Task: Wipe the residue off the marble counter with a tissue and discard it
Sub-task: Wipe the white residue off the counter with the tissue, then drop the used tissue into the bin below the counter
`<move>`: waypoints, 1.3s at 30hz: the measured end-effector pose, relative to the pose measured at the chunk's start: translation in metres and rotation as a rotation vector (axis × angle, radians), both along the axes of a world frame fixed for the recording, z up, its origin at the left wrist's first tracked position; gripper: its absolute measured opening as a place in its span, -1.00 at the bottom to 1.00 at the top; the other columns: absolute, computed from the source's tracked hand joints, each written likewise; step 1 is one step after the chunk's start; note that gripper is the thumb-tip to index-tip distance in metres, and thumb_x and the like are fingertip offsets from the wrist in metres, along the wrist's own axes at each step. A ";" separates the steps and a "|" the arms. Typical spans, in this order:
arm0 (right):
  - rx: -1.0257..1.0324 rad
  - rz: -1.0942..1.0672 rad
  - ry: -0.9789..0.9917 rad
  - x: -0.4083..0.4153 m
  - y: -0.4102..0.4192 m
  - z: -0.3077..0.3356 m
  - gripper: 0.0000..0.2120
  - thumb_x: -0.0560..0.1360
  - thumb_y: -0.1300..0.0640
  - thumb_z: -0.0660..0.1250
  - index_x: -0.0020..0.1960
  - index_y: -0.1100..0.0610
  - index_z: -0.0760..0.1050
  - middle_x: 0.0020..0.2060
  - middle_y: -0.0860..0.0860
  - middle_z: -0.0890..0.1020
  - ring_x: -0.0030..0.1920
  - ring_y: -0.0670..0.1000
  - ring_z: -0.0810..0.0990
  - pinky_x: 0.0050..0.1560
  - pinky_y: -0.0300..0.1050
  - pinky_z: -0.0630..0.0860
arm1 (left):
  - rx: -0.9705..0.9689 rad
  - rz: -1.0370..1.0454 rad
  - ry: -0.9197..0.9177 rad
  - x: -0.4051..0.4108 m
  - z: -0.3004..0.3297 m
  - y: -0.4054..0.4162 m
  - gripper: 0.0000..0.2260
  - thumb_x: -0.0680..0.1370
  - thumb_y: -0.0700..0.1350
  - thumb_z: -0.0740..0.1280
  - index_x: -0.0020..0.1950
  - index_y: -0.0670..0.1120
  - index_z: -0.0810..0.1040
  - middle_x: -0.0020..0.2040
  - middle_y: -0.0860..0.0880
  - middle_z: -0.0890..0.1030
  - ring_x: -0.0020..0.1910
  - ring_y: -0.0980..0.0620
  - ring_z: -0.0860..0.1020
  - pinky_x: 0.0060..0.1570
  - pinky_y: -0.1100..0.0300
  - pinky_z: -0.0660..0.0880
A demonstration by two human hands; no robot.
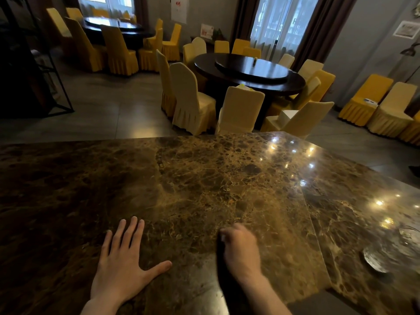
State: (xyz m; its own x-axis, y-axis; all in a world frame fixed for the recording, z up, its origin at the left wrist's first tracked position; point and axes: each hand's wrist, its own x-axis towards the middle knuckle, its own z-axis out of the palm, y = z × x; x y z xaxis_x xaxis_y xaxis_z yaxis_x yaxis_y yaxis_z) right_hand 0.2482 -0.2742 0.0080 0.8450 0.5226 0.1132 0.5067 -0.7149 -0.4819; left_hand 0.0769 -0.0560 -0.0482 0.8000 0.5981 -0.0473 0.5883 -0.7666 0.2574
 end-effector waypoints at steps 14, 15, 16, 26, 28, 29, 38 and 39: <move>0.004 -0.074 0.005 -0.027 0.023 -0.004 -0.84 0.57 0.17 0.33 -0.08 0.02 0.67 -0.17 -0.13 0.52 -0.14 -0.11 0.48 -0.13 -0.30 0.36 | 0.014 -0.004 0.004 0.000 0.001 0.000 0.21 0.19 0.78 -0.16 0.62 0.05 -0.29 0.66 0.08 -0.25 0.60 0.03 -0.36 0.62 -0.12 -0.29; -0.001 0.033 0.031 -0.043 0.033 -0.008 -0.85 0.57 0.16 0.32 -0.04 0.01 0.67 -0.16 -0.13 0.53 -0.13 -0.11 0.49 -0.14 -0.31 0.35 | 0.013 -0.006 0.011 -0.001 0.001 0.000 0.21 0.19 0.78 -0.16 0.62 0.05 -0.29 0.66 0.08 -0.26 0.60 0.04 -0.37 0.62 -0.12 -0.29; -0.004 0.126 0.052 -0.052 0.038 -0.010 -0.84 0.57 0.15 0.31 0.00 0.02 0.67 -0.14 -0.12 0.56 -0.11 -0.10 0.51 -0.15 -0.32 0.35 | 0.015 -0.009 0.016 -0.001 0.000 0.001 0.21 0.19 0.78 -0.16 0.62 0.05 -0.30 0.65 0.09 -0.27 0.60 0.04 -0.37 0.62 -0.12 -0.29; -0.034 -0.526 -0.003 0.053 -0.048 0.002 -0.87 0.53 0.28 0.36 -0.10 0.19 0.69 -0.19 0.08 0.58 -0.21 0.12 0.50 -0.17 -0.09 0.43 | 0.010 -0.004 0.009 -0.001 -0.003 0.000 0.19 0.21 0.77 -0.15 0.62 0.07 -0.30 0.65 0.09 -0.27 0.60 0.04 -0.39 0.63 -0.14 -0.26; -0.016 -0.405 -0.028 0.029 -0.019 -0.004 -0.87 0.53 0.26 0.37 -0.13 0.14 0.68 -0.20 -0.01 0.54 -0.20 0.01 0.44 -0.17 -0.12 0.41 | 0.014 -0.005 -0.002 -0.001 -0.004 0.001 0.19 0.22 0.77 -0.13 0.63 0.07 -0.28 0.66 0.09 -0.26 0.60 0.04 -0.38 0.63 -0.15 -0.25; 0.007 -0.300 -0.036 0.014 -0.002 -0.008 -0.86 0.53 0.25 0.37 -0.12 0.09 0.68 -0.20 -0.04 0.53 -0.18 -0.02 0.44 -0.16 -0.17 0.37 | 0.015 -0.007 -0.002 -0.001 -0.004 0.001 0.19 0.22 0.77 -0.12 0.63 0.07 -0.27 0.66 0.09 -0.25 0.60 0.04 -0.37 0.63 -0.15 -0.24; -0.015 -0.127 -0.076 0.014 -0.015 -0.009 -0.85 0.58 0.10 0.34 -0.11 0.07 0.66 -0.19 -0.06 0.52 -0.10 0.01 0.53 -0.16 -0.18 0.34 | 0.012 -0.015 0.006 -0.003 -0.001 0.000 0.21 0.21 0.77 -0.14 0.64 0.04 -0.24 0.67 0.06 -0.23 0.61 0.03 -0.35 0.63 -0.15 -0.24; -0.032 -0.241 -0.057 0.031 -0.030 -0.006 -0.85 0.57 0.13 0.35 -0.12 0.09 0.66 -0.19 -0.03 0.54 -0.12 0.05 0.55 -0.17 -0.14 0.35 | 0.011 -0.014 0.004 -0.003 -0.001 0.000 0.21 0.21 0.77 -0.14 0.65 0.04 -0.24 0.67 0.06 -0.23 0.61 0.02 -0.35 0.63 -0.15 -0.24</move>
State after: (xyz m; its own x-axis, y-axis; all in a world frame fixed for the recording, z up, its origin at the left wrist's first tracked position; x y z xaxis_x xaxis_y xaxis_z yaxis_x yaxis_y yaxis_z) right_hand 0.2792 -0.3044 0.0023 0.9386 0.3105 0.1503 0.3449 -0.8331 -0.4325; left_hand 0.0741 -0.0561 -0.0487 0.8084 0.5871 -0.0434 0.5781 -0.7778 0.2466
